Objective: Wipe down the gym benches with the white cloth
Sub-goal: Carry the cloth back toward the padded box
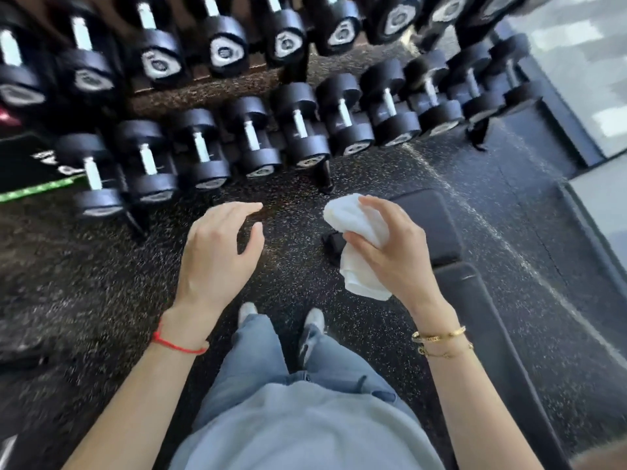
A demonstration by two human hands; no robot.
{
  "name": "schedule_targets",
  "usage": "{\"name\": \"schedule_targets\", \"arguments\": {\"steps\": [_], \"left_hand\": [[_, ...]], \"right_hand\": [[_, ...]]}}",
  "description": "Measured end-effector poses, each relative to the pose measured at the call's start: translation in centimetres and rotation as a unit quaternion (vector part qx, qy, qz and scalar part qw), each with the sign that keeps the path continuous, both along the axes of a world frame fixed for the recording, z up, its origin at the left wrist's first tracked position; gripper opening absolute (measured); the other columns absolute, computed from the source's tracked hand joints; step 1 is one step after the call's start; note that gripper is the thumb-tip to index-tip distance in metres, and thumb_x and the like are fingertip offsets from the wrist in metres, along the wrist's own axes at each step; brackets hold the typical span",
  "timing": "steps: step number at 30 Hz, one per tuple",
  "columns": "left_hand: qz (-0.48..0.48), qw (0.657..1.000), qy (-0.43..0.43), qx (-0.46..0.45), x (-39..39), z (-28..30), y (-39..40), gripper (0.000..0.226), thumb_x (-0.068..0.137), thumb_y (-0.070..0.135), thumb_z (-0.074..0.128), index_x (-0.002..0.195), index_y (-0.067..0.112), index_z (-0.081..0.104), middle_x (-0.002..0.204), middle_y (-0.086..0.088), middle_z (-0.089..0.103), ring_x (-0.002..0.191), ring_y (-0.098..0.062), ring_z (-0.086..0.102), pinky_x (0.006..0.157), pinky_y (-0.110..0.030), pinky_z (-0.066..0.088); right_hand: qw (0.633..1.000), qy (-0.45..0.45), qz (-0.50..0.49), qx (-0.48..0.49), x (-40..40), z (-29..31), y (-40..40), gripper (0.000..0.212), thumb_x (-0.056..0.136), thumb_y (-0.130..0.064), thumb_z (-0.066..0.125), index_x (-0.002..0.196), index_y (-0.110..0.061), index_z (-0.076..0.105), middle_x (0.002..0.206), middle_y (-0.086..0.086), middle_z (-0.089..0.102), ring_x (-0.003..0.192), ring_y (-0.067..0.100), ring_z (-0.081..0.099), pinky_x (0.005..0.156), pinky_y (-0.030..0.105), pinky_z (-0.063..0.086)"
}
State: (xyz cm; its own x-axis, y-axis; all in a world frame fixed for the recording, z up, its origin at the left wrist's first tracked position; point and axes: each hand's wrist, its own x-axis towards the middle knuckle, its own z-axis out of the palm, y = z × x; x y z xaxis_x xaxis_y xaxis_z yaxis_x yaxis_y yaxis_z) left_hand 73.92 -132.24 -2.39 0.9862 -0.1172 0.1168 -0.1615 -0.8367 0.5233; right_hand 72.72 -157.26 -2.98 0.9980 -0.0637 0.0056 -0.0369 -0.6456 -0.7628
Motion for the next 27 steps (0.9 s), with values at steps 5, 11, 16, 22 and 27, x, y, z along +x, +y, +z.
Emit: {"name": "schedule_targets", "arguments": {"steps": [5,11,16,22,27], "left_hand": [[0.096,0.995,-0.005,0.001,-4.8,0.1,6.5,0.028,0.094,0.016,0.059,0.121,0.012,0.066,0.121,-0.005,0.068,0.115,-0.024,0.061,0.104,-0.044,0.046],[0.199,0.980,-0.016,0.002,-10.2,0.1,16.3,0.029,0.094,0.020,0.056,0.121,0.015,0.065,0.121,-0.003,0.067,0.114,-0.020,0.060,0.104,-0.035,0.045],[0.270,0.963,-0.024,0.012,-14.9,0.4,26.1,0.029,0.095,0.021,0.055,0.122,0.016,0.065,0.121,-0.001,0.067,0.113,-0.019,0.060,0.102,-0.034,0.046],[0.329,0.943,-0.026,0.033,-19.7,0.8,38.1,0.031,0.096,0.023,0.055,0.124,0.016,0.064,0.123,0.000,0.066,0.116,-0.017,0.059,0.101,-0.035,0.048],[0.373,0.927,-0.017,0.026,-21.6,0.2,45.5,0.030,0.095,0.023,0.056,0.124,0.017,0.064,0.122,0.000,0.067,0.115,-0.018,0.060,0.101,-0.037,0.049]], "right_hand": [[0.995,0.005,0.093,-0.019,-0.2,0.1,6.5,0.053,0.083,-0.027,0.079,0.131,-0.017,0.059,0.132,-0.002,0.061,0.123,0.017,0.055,0.107,0.031,0.041],[0.978,0.002,0.207,-0.033,-0.3,0.5,17.6,0.053,0.084,-0.030,0.078,0.131,-0.018,0.059,0.135,-0.003,0.059,0.124,0.017,0.054,0.108,0.036,0.042],[0.961,-0.005,0.277,-0.021,-1.5,0.6,29.3,0.054,0.084,-0.033,0.078,0.132,-0.020,0.059,0.134,-0.006,0.060,0.122,0.014,0.054,0.104,0.023,0.038],[0.937,-0.012,0.350,-0.004,-3.7,-0.1,42.8,0.054,0.085,-0.037,0.076,0.133,-0.022,0.058,0.134,-0.006,0.060,0.121,0.010,0.053,0.099,0.005,0.029],[0.921,-0.005,0.389,-0.003,-3.7,-0.4,51.1,0.053,0.084,-0.038,0.077,0.132,-0.022,0.059,0.130,-0.008,0.061,0.115,0.007,0.053,0.092,-0.006,0.024]]}}
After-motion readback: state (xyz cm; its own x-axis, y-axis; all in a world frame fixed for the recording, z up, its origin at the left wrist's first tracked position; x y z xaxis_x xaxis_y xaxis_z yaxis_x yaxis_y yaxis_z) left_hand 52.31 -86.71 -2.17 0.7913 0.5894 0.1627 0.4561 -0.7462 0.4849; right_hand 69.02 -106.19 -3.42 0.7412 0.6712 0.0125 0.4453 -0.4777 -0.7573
